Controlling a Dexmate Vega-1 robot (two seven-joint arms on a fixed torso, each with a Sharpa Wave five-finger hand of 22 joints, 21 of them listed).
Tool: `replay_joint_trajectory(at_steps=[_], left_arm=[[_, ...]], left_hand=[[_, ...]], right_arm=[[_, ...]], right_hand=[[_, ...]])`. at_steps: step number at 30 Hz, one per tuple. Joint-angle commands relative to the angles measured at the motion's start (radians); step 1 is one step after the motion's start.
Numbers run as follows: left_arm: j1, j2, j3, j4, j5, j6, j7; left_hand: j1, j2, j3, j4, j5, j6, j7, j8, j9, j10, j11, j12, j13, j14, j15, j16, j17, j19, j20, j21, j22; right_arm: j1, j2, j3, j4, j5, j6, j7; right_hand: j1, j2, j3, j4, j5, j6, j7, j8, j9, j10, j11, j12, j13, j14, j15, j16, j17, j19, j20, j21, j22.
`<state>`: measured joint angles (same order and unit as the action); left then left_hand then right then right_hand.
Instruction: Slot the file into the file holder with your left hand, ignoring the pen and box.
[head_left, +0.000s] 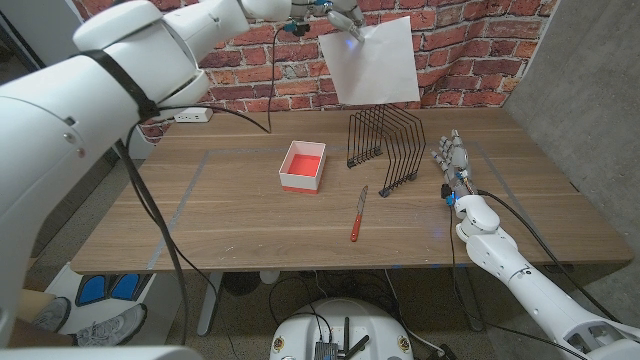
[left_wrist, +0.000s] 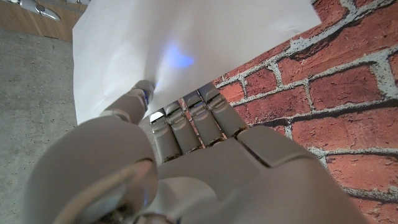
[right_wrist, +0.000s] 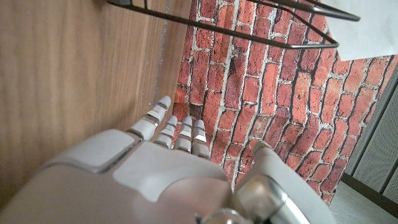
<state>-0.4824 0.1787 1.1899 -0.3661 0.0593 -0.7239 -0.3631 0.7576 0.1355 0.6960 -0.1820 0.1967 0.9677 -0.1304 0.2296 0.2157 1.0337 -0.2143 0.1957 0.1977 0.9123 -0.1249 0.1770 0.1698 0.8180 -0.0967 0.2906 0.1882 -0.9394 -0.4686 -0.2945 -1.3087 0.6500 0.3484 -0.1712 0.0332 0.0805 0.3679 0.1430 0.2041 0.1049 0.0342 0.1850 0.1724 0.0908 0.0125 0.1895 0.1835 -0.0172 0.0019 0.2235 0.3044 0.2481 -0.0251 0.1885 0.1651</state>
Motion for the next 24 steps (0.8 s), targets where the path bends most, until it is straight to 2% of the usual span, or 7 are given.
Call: replay_joint_trajectory(at_steps=[1, 12, 13, 24], left_arm=[[0.011, 0.011, 0.003, -0.051, -0.01, 0.049, -0.01], [0.024, 0.01, -0.003, -0.077, -0.023, 0.076, -0.027], [0.025, 0.008, -0.002, -0.077, -0.024, 0.08, -0.028], [0.026, -0.004, 0.005, -0.077, -0.023, 0.105, -0.028]], left_hand=[[0.032, -0.007, -0.002, -0.014, 0.004, 0.0, -0.006, 0.006, 0.004, -0.001, -0.003, 0.004, 0.006, -0.004, -0.115, 0.004, 0.008, -0.005, -0.084, -0.004, 0.002], [0.104, -0.022, -0.019, -0.018, 0.0, 0.004, -0.005, 0.011, 0.004, 0.012, -0.004, 0.011, 0.009, 0.002, -0.116, 0.011, 0.012, -0.005, -0.089, -0.002, 0.003], [0.139, -0.029, -0.028, -0.017, -0.003, 0.005, -0.005, 0.012, 0.003, 0.015, -0.004, 0.013, 0.01, 0.006, -0.116, 0.014, 0.013, -0.006, -0.089, -0.001, 0.004], [0.184, -0.034, -0.046, -0.013, -0.009, 0.009, -0.002, 0.014, 0.003, 0.019, -0.004, 0.016, 0.012, 0.014, -0.117, 0.017, 0.015, -0.003, -0.092, 0.003, 0.005]], right_arm=[[0.001, -0.002, 0.002, 0.001, 0.002, -0.001, 0.0], [0.005, 0.002, 0.002, 0.008, 0.005, -0.001, 0.002], [0.005, 0.002, 0.003, 0.008, 0.005, -0.001, 0.002], [-0.004, -0.001, 0.006, -0.001, 0.007, -0.004, -0.005]], right_hand=[[-0.013, 0.045, 0.0, 0.005, 0.007, 0.008, 0.006, 0.002, 0.003, 0.013, 0.0, 0.004, 0.004, 0.0, -0.005, 0.003, 0.001, 0.007, 0.005, 0.001, 0.003], [-0.014, 0.046, 0.0, 0.006, 0.007, 0.011, 0.006, 0.003, 0.003, 0.013, 0.0, 0.003, 0.004, 0.0, -0.005, 0.003, 0.002, 0.008, 0.006, 0.001, 0.003], [-0.014, 0.046, 0.0, 0.006, 0.007, 0.012, 0.005, 0.003, 0.003, 0.013, 0.0, 0.003, 0.004, 0.0, -0.005, 0.004, 0.002, 0.008, 0.006, 0.001, 0.003], [-0.014, 0.047, 0.0, 0.007, 0.007, 0.011, 0.006, 0.003, 0.003, 0.013, 0.0, 0.003, 0.004, 0.002, -0.003, 0.004, 0.002, 0.009, 0.008, 0.002, 0.003]])
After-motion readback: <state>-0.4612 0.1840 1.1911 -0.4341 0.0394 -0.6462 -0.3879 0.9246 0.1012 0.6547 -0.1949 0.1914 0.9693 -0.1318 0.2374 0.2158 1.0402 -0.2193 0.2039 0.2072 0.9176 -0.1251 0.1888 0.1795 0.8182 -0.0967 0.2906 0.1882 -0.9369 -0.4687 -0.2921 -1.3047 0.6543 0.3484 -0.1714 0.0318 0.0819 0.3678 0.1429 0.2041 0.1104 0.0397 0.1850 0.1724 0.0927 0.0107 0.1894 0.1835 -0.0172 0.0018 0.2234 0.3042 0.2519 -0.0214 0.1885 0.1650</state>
